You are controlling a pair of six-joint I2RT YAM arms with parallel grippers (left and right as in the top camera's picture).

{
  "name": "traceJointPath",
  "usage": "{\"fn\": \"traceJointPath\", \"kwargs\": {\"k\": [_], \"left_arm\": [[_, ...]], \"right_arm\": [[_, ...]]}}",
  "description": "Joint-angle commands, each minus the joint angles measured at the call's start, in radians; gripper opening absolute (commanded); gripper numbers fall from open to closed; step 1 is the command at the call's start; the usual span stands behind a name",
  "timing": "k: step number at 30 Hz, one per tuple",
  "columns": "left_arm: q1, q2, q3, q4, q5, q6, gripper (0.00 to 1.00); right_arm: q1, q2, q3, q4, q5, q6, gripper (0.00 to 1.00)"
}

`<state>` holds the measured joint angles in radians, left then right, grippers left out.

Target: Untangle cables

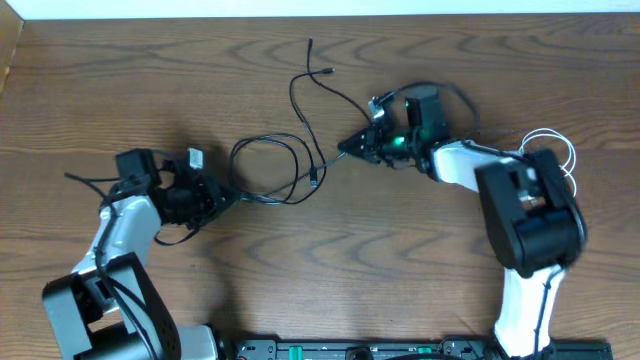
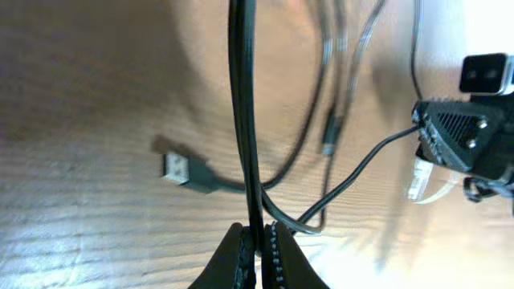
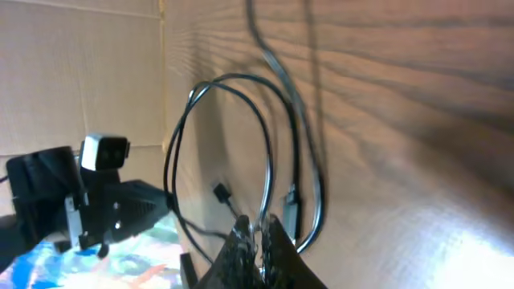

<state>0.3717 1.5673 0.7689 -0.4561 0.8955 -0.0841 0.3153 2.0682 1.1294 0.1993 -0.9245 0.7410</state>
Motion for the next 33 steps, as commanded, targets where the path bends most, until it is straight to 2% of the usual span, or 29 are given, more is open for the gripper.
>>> {"fn": "traceJointPath", "kwargs": {"k": [1,7,9,12,16,19,23,27,30,33], "left_arm": [[0.058,0.002,-0.002,0.002,0.084,0.061,0.07],[0.093,0.002,-0.002,-0.002,0.037,0.052,0.08],[0.092,0.002,-0.002,-0.005,0.024,0.038,0.13],[0.091,0.002,-0.002,-0.006,0.023,0.038,0.15],[0.080,0.002,-0.002,-0.006,0.019,0.030,0.27],[0.049,0.002,-0.002,-0.005,-0.010,0.018,0.34],[-0.006,0.002,-0.002,-0.001,-0.103,-0.061,0.35],[-0.055,0.002,-0.002,0.014,-0.119,-0.114,0.35],[-0.082,0.002,-0.002,0.038,-0.119,-0.154,0.41],[-0.097,0.002,-0.002,0.071,-0.119,-0.233,0.42]], "right_arm": [[-0.022,-0.105,0.001,-0.072,0.151,-0.136,0.01],[-0.022,-0.227,0.002,-0.209,0.271,-0.247,0.01],[-0.017,-0.249,0.002,-0.218,0.270,-0.256,0.01],[-0.006,-0.258,0.002,-0.219,0.267,-0.256,0.01],[0.013,-0.260,0.003,-0.206,0.243,-0.261,0.01],[0.021,-0.260,0.003,-0.132,0.119,-0.264,0.01],[0.041,-0.260,0.003,0.009,-0.010,-0.224,0.01],[0.087,-0.260,0.003,0.101,-0.032,-0.161,0.01],[0.131,-0.260,0.003,0.147,-0.034,-0.158,0.01],[0.172,-0.260,0.003,0.174,-0.035,-0.175,0.01]]}}
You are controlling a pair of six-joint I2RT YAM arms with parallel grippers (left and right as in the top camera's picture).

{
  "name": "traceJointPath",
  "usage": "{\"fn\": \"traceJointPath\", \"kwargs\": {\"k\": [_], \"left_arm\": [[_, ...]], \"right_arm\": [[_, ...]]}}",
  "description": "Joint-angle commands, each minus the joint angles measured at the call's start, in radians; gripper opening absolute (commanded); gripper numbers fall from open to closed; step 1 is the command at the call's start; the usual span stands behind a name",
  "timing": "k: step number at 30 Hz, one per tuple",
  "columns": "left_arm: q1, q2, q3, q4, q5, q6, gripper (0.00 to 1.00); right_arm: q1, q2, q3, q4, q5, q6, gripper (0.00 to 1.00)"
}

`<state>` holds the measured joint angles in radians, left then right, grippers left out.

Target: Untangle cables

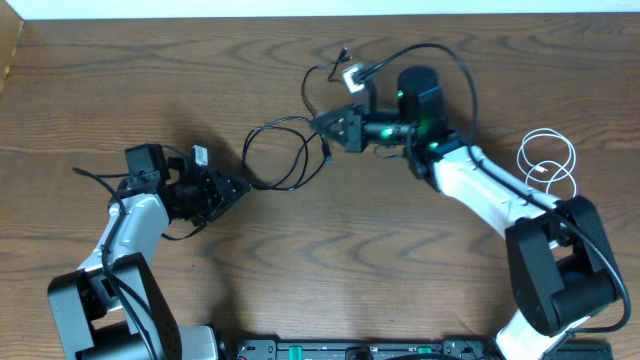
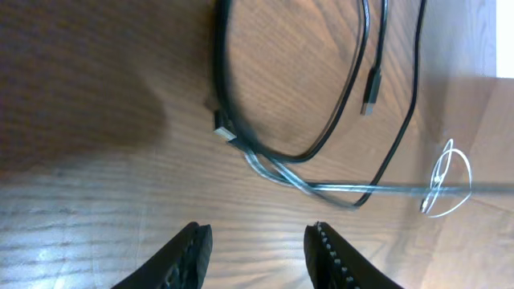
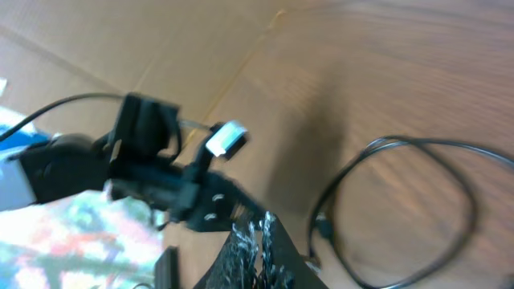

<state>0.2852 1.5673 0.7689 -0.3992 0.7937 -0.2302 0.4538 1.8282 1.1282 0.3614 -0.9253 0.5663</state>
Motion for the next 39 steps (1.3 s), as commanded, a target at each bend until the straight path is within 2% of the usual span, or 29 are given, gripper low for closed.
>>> {"fn": "traceJointPath", "kwargs": {"k": [1,4,16,21,26,39], "left_arm": [[-0.013,0.002,-0.002,0.025,-0.017,-0.110,0.43],[-0.026,0.002,-0.002,0.034,-0.017,-0.171,0.42],[-0.076,0.002,-0.007,-0.132,-0.028,-0.193,0.38],[-0.076,0.002,-0.015,-0.126,-0.027,-0.309,0.43],[-0.077,0.002,-0.015,-0.119,-0.028,-0.404,0.43],[-0.164,0.002,-0.015,-0.029,-0.029,-0.438,0.42]], "right_arm": [[0.044,-0.020,0.004,0.013,-0.032,-0.006,0.01],[0.065,-0.020,0.004,0.002,0.017,-0.006,0.01],[0.072,-0.020,0.004,-0.013,0.245,0.154,0.01],[0.084,-0.020,0.004,-0.014,0.266,0.200,0.01],[0.107,-0.020,0.004,-0.005,0.299,0.252,0.01],[0.164,-0.020,0.004,0.079,0.340,0.327,0.01]]}}
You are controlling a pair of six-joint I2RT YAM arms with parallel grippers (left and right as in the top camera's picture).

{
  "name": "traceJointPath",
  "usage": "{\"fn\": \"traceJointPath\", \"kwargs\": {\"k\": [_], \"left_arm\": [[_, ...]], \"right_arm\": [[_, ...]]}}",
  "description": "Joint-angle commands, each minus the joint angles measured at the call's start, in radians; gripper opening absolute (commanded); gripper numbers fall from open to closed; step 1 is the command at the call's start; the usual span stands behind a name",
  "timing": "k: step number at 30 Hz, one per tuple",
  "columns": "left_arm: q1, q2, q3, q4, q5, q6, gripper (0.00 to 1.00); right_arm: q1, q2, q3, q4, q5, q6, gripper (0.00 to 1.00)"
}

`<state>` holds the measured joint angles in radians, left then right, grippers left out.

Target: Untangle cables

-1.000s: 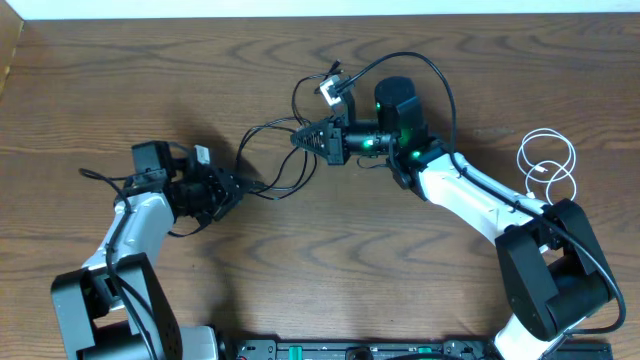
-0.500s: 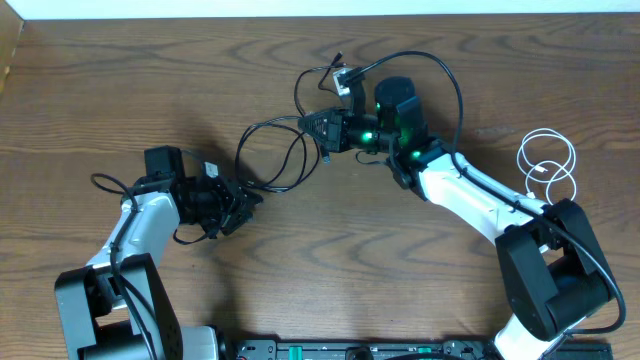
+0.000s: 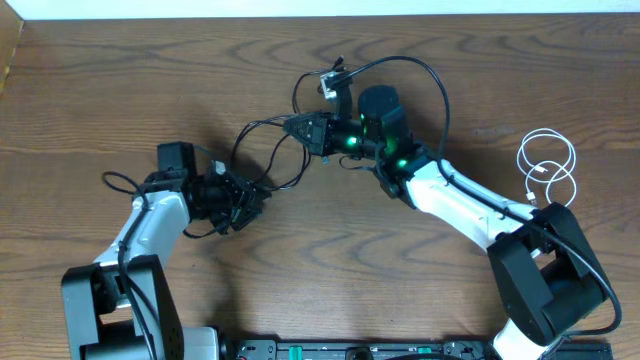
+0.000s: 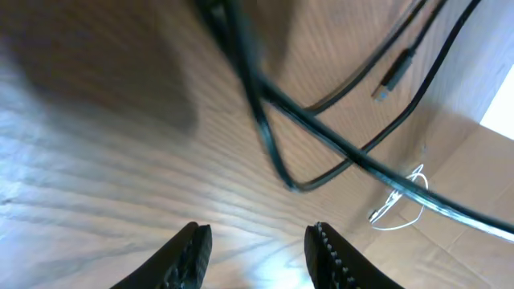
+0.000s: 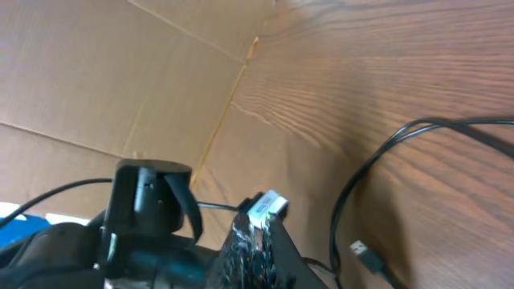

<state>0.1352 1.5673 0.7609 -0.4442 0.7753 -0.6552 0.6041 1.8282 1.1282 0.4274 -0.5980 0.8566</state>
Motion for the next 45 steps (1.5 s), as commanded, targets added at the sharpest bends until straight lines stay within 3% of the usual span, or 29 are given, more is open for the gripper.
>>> {"fn": "traceJointPath", "kwargs": {"k": [1,9,30,37,40,45], "left_arm": [[-0.016,0.002,-0.007,0.027,-0.011,-0.013,0.43],[-0.017,0.002,-0.008,0.061,-0.096,-0.021,0.43],[-0.017,0.002,-0.013,0.152,-0.141,-0.027,0.41],[-0.017,0.002,-0.013,0.163,-0.141,-0.014,0.08],[-0.017,0.002,-0.013,0.162,-0.140,0.026,0.08],[-0.017,0.002,-0.013,0.157,-0.140,0.213,0.07]], "right_arm": [[0.017,-0.020,0.004,0.020,0.011,0.042,0.01],[0.035,-0.020,0.004,0.038,-0.001,0.049,0.01],[0.046,-0.020,0.004,0.094,-0.027,0.098,0.01],[0.045,-0.020,0.004,0.094,-0.034,0.097,0.01],[0.042,-0.020,0.004,0.093,-0.037,0.079,0.01],[0.018,-0.020,0.004,0.035,-0.037,0.004,0.01]]}}
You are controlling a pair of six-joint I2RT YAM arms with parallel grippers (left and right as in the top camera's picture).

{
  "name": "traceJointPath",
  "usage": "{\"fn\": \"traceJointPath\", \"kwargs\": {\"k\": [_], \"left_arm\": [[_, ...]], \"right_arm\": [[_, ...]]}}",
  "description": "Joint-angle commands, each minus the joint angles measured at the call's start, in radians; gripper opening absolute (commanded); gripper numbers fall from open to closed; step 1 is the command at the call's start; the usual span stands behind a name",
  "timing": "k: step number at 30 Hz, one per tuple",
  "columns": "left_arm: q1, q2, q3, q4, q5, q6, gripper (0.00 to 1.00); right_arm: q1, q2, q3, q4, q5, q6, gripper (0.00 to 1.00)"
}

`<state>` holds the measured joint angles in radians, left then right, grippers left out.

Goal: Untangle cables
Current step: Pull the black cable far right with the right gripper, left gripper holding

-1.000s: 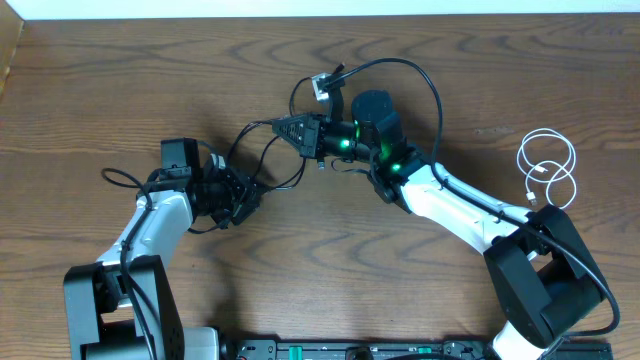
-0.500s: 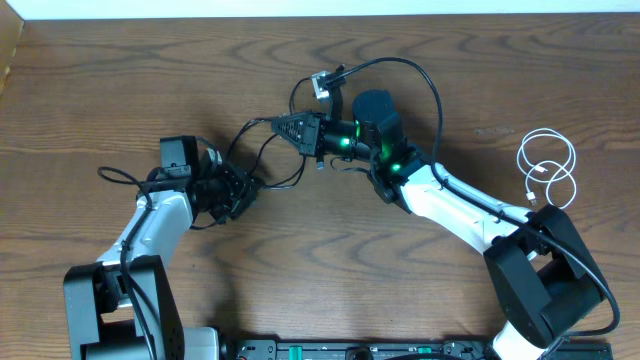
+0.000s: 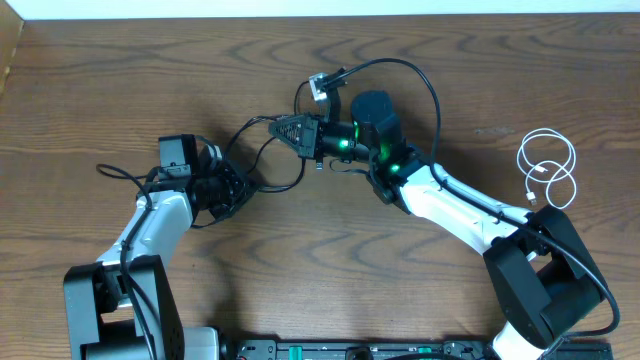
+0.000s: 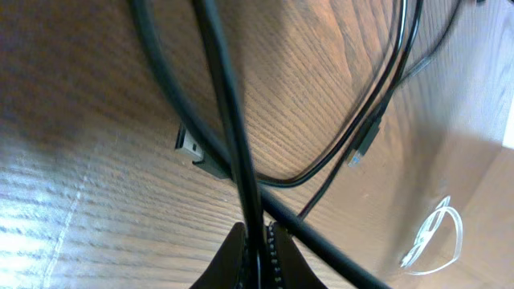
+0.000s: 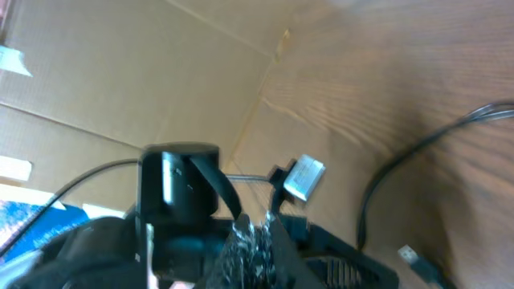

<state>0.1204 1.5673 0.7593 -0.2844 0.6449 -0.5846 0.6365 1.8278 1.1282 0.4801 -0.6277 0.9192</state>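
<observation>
A black cable [image 3: 285, 185] lies in tangled loops on the wooden table [image 3: 120, 70], between my two grippers. My left gripper [image 3: 238, 188] is shut on one strand of it [image 4: 225, 96], which runs straight up from the jaws [image 4: 257, 241]. A USB plug [image 4: 193, 149] and a smaller plug [image 4: 361, 149] lie just beyond. My right gripper [image 3: 277, 128] is close to the upper right of the left one, shut [image 5: 257, 234] on the same cable; the strand in its jaws is blurred. One plug [image 5: 409, 257] shows below it.
A coiled white cable [image 3: 547, 165] lies apart at the right side of the table, also seen far off [image 4: 430, 233] in the left wrist view. The left arm's camera housing [image 5: 185, 181] fills the right wrist view. The right arm's own cable arcs above [image 3: 420, 80].
My left gripper was open over the black strands; now it is shut on one strand and sits a little higher and further left. The right gripper has moved slightly left, nearer the left one.
At first both grippers were shut on the black cable, far apart. Then the left was open, the cable let go, while the right held its strand further up and left. The left stayed open closer to the loops, and now it is shut on a strand again.
</observation>
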Motion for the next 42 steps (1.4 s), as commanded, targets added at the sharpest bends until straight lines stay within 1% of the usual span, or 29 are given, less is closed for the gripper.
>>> {"fn": "traceJointPath", "kwargs": {"k": [1,3,5,9,10,15,18,23,27,30,33,39,42], "left_arm": [[-0.001,0.002,-0.011,-0.006,-0.010,0.182,0.08],[0.001,0.002,-0.011,-0.017,-0.010,0.255,0.08],[0.013,0.002,-0.011,-0.029,-0.013,0.286,0.07],[0.062,0.002,-0.011,-0.063,-0.109,0.284,0.07],[0.080,0.002,-0.011,-0.067,-0.111,0.278,0.07],[0.190,0.002,-0.011,-0.107,-0.095,0.197,0.07],[0.274,0.002,-0.011,-0.135,-0.027,0.198,0.08],[0.391,0.002,-0.011,-0.169,-0.027,0.198,0.07],[0.470,0.002,-0.026,-0.175,-0.045,0.182,0.07],[0.508,0.002,-0.051,-0.177,-0.143,0.077,0.08],[0.533,0.002,-0.081,-0.173,-0.206,-0.014,0.07],[0.549,0.002,-0.097,-0.161,-0.216,-0.031,0.07],[0.549,0.002,-0.097,-0.159,-0.216,-0.031,0.07]], "right_arm": [[-0.022,-0.019,0.004,-0.034,-0.008,-0.076,0.01],[-0.042,-0.019,0.004,-0.081,-0.008,-0.114,0.01],[-0.069,-0.019,0.004,-0.129,-0.013,-0.148,0.01],[-0.136,-0.019,0.004,-0.175,-0.067,-0.196,0.01],[-0.157,-0.019,0.004,-0.182,-0.085,-0.196,0.01],[-0.257,-0.019,0.004,-0.190,-0.183,-0.200,0.01],[-0.309,-0.019,0.004,-0.233,-0.195,-0.203,0.01],[-0.372,-0.020,0.004,-0.314,-0.206,-0.249,0.01],[-0.402,-0.036,0.004,-0.332,-0.232,-0.263,0.01],[-0.416,-0.083,0.004,-0.331,-0.217,-0.263,0.01],[-0.430,-0.154,0.005,-0.332,-0.171,-0.267,0.01],[-0.494,-0.312,0.016,-0.333,-0.130,-0.307,0.01],[-0.541,-0.386,0.017,-0.300,-0.129,-0.325,0.01]]}}
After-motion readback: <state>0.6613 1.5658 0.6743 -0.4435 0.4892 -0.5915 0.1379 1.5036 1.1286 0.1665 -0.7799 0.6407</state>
